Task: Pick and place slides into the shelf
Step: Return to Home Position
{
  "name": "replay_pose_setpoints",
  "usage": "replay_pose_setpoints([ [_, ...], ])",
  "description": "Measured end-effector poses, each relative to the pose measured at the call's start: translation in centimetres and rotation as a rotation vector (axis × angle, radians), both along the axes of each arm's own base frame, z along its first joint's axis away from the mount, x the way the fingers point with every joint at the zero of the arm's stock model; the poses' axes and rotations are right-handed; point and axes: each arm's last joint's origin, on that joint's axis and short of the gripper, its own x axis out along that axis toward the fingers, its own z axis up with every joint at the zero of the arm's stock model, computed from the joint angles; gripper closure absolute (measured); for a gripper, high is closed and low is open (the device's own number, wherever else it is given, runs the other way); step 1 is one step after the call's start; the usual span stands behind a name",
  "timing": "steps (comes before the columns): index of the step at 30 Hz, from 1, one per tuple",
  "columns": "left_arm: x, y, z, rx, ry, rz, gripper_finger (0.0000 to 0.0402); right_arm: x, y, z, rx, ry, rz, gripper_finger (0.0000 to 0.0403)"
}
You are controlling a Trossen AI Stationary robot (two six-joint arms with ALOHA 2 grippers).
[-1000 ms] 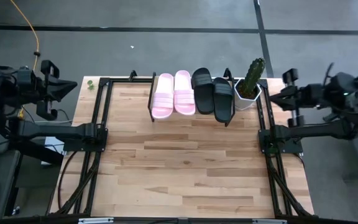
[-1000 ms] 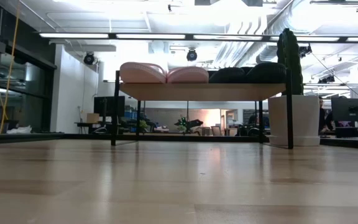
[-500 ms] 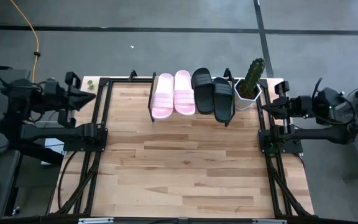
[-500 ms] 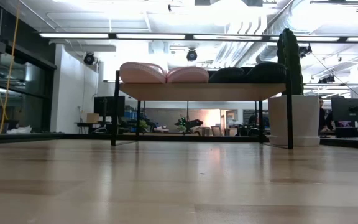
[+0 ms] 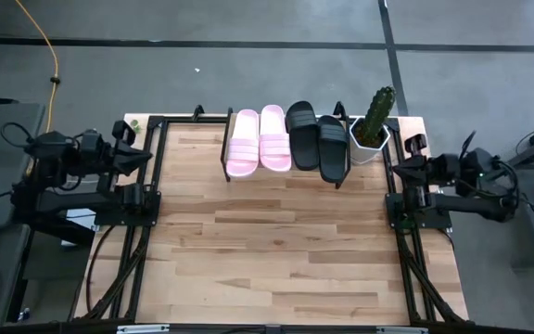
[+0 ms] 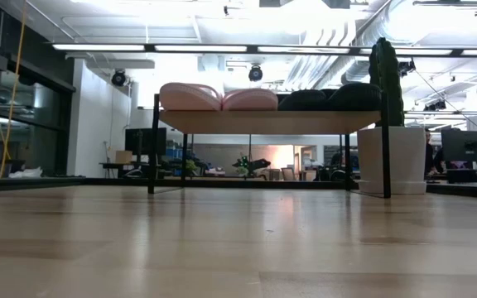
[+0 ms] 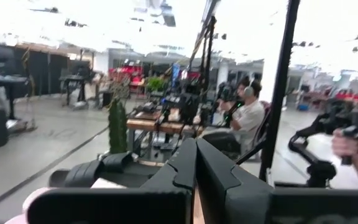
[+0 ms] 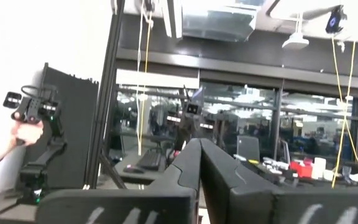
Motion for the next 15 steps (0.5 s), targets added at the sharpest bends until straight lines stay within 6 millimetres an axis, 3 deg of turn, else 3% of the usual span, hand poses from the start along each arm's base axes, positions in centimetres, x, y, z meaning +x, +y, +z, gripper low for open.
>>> replay_pose_setpoints([
  [10, -0.6, -0.2, -3.5, -0.030, -0.071, -0.021, 0.0402, 1.6, -0.2, -3.2, 0.014, -0.050, 0.015, 0.0403],
  [15, -0.1, -0.1, -5.4, -0.016, -0.147, -0.029, 0.0401, 2.2, -0.1, -4.4, -0.001, -0.158, 0.058, 0.0403],
])
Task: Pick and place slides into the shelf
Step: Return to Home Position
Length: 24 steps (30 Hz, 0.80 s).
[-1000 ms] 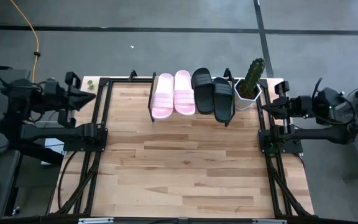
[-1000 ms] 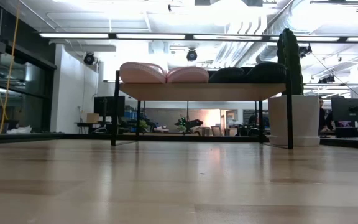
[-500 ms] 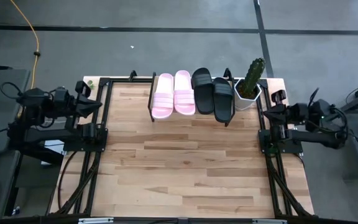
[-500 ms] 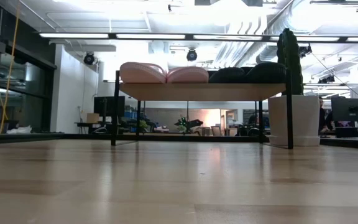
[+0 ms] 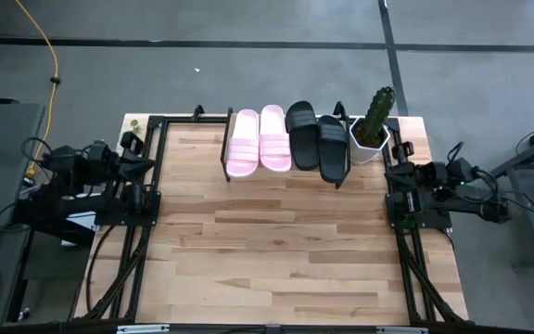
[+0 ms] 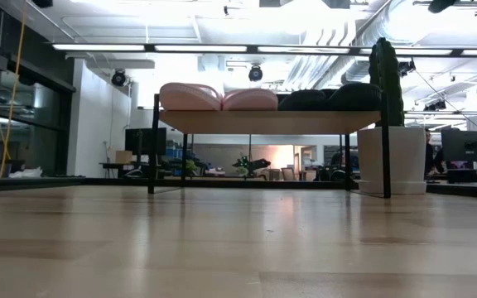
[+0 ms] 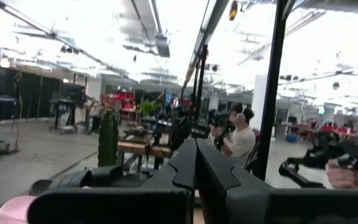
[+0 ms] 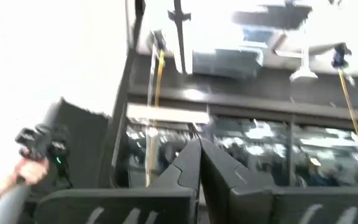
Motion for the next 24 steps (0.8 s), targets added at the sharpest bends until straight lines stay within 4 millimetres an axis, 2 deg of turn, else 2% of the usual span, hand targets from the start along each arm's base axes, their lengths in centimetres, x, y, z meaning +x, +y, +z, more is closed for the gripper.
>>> replay_pose_setpoints([
  [7, 2.2, 0.6, -2.4, -0.015, -0.044, -0.031, 0.0402, 0.7, 0.0, -2.4, 0.004, -0.127, 0.024, 0.0403],
  [11, 3.2, 0.8, -3.6, -0.008, -0.094, -0.056, 0.0402, 0.5, 0.0, -2.7, 0.007, -0.184, 0.033, 0.0403],
  [15, 3.9, 1.1, -4.9, -0.025, -0.089, -0.060, 0.0402, 0.6, 0.0, -2.8, 0.010, -0.170, 0.034, 0.0403],
  [24, 4.8, 1.1, -6.6, -0.037, -0.076, -0.115, 0.0402, 0.9, 0.0, -3.1, 0.002, -0.131, 0.039, 0.0403],
])
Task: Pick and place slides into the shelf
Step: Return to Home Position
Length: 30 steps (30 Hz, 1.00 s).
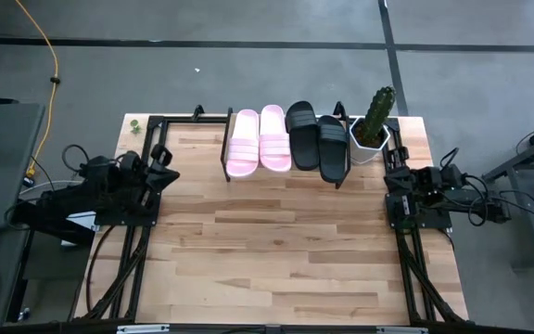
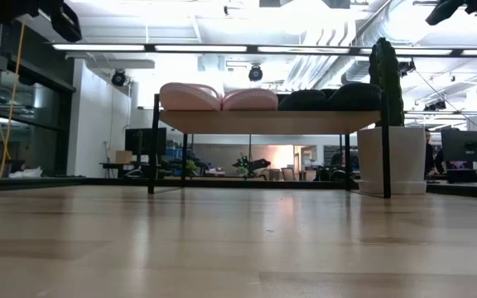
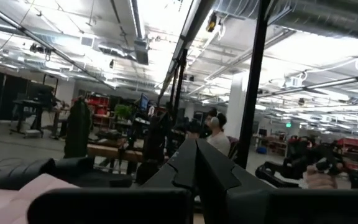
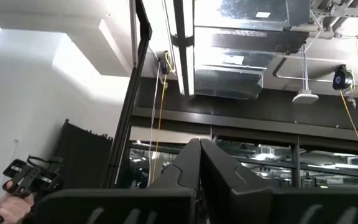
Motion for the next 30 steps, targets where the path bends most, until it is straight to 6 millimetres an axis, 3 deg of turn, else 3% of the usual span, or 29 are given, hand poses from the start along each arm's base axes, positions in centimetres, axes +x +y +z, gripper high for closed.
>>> replay_pose_setpoints([
  [12, 0.5, 0.2, -1.3, 0.001, -0.031, 0.010, 0.0402, 0.4, -0.1, -0.5, 0.000, 0.069, -0.013, 0.0403],
  [24, 1.4, 0.8, -3.9, -0.075, -0.004, 0.109, 0.0402, 0.7, -0.2, -0.9, 0.010, 0.113, -0.035, 0.0403],
  [30, 1.6, 1.0, -4.9, -0.088, -0.019, 0.148, 0.0401, 1.1, -0.3, -2.3, 0.032, 0.102, -0.076, 0.0403],
])
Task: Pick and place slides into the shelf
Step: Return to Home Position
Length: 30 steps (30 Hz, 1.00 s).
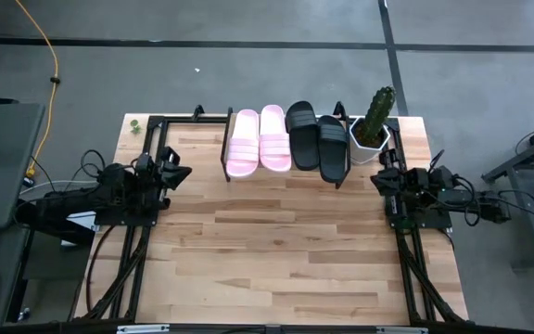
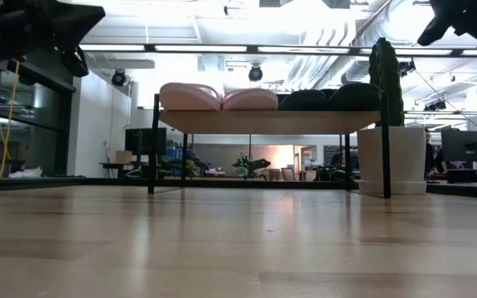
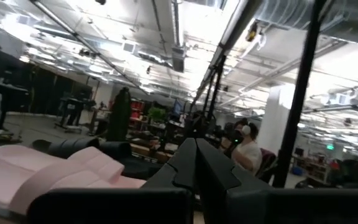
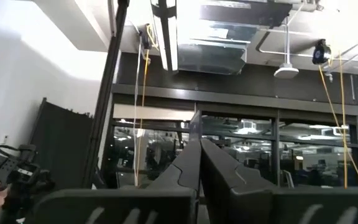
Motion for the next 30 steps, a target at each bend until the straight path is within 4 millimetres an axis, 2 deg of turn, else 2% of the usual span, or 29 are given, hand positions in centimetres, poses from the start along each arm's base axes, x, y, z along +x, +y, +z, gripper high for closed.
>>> replay_pose_setpoints([
  [14, 0.2, 0.1, -0.6, 0.025, 0.080, 0.016, 0.0401, 0.3, 0.0, -0.5, 0.016, 0.057, 0.000, 0.0403],
  [30, 0.6, 0.4, -2.8, -0.009, 0.309, 0.109, 0.0401, 1.4, -0.7, -3.0, 0.153, 0.329, -0.173, 0.0403],
])
